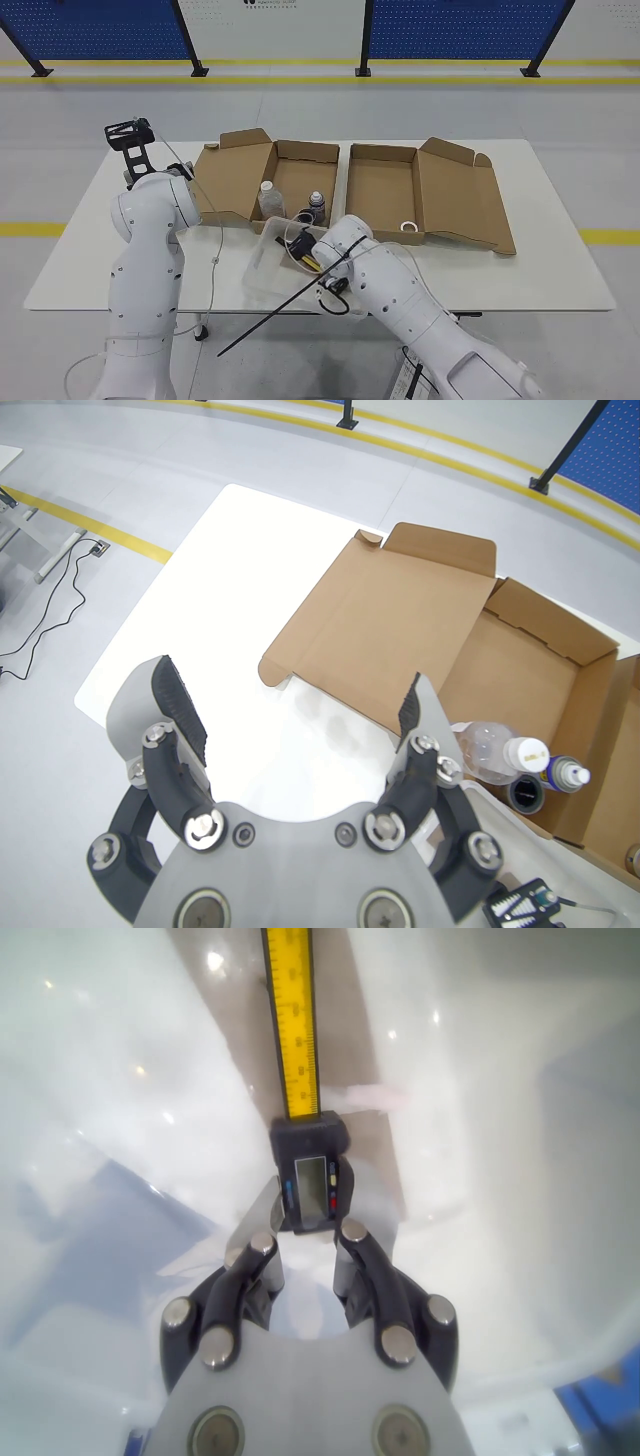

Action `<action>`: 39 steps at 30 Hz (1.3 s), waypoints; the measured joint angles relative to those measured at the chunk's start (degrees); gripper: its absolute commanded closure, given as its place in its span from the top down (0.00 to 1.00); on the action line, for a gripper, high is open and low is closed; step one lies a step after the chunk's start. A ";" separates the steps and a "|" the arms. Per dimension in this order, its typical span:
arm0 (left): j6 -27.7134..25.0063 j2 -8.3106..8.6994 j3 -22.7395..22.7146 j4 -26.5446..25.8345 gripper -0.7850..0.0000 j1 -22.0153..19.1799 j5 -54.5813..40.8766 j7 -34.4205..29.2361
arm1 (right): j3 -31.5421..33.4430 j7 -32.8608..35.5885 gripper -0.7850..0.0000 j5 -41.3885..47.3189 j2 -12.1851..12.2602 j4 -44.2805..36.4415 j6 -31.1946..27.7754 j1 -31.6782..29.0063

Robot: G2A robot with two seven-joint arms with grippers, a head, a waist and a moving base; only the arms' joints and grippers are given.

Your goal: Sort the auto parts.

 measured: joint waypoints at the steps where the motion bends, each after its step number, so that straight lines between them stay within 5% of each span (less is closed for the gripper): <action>1: 0.00 0.00 0.00 0.00 1.00 0.00 0.00 0.00 | -0.07 0.00 0.00 0.03 0.04 -0.20 0.05 -0.05; 21: 0.00 0.00 0.00 0.00 1.00 0.00 0.00 0.00 | -0.36 0.00 0.00 1.83 1.16 -5.47 2.29 -0.92; 25: 0.00 0.00 0.00 0.00 1.00 0.00 0.00 0.00 | 0.54 -0.14 0.11 2.66 1.29 -7.66 5.08 -1.51; 27: 0.00 0.00 0.00 0.00 1.00 0.00 0.00 0.00 | 0.71 -0.26 0.26 2.70 1.31 -9.45 7.16 -2.37; 39: 0.00 0.00 0.00 0.00 1.00 0.00 0.00 0.00 | -0.14 -0.67 0.43 -2.50 1.47 -12.94 14.91 -5.99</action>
